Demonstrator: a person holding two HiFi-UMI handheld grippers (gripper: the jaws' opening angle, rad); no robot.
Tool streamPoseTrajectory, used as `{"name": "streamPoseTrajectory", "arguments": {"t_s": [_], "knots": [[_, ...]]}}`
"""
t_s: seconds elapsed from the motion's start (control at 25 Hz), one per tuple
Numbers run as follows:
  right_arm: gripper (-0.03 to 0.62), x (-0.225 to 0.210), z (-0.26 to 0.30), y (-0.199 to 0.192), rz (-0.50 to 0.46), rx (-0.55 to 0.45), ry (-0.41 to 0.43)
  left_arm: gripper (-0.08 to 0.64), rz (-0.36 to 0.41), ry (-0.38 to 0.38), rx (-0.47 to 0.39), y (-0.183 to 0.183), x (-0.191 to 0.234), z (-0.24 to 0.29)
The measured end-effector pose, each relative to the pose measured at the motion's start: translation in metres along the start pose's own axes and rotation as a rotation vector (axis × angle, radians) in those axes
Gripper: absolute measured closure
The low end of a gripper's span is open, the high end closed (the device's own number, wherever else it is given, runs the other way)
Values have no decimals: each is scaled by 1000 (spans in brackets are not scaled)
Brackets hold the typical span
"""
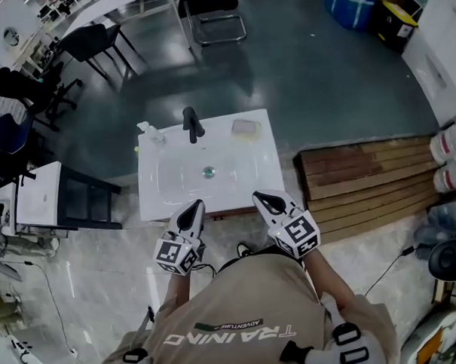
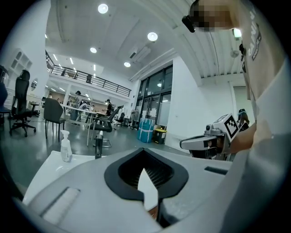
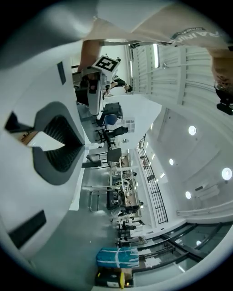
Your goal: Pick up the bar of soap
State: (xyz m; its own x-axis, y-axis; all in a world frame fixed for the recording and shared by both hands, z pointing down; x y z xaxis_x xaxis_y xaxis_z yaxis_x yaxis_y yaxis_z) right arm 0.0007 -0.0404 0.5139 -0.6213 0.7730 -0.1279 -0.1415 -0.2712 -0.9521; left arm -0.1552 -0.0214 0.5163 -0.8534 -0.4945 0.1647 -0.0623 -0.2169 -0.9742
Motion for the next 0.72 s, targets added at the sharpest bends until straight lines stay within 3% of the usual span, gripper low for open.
{"name": "streamPoseTrajectory", "arguments": {"t_s": [0.2, 0.44, 0.72], "knots": [[588, 0, 14, 11, 40, -3, -43, 568, -14, -24, 12, -5, 21, 4], [588, -16, 21, 12, -44, 48, -102, 566, -75, -25, 11, -22, 35, 21], [588, -33, 34, -1, -54, 70, -83, 568, -104, 2, 51, -42, 44, 37]]}}
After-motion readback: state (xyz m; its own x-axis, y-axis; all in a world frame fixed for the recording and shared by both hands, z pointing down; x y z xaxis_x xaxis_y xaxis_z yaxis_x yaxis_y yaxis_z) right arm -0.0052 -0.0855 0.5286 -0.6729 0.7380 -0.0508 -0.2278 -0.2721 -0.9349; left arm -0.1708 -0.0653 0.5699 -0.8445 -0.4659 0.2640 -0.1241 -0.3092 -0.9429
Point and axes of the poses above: the fingertips, and each gripper's own axes: z forward along the fingers, x to its left, y out of its top, the point moved 1 cm from there along -z, backward along the fingers, and after that the axes turned 1 degree about z, right-handed, at the moved point
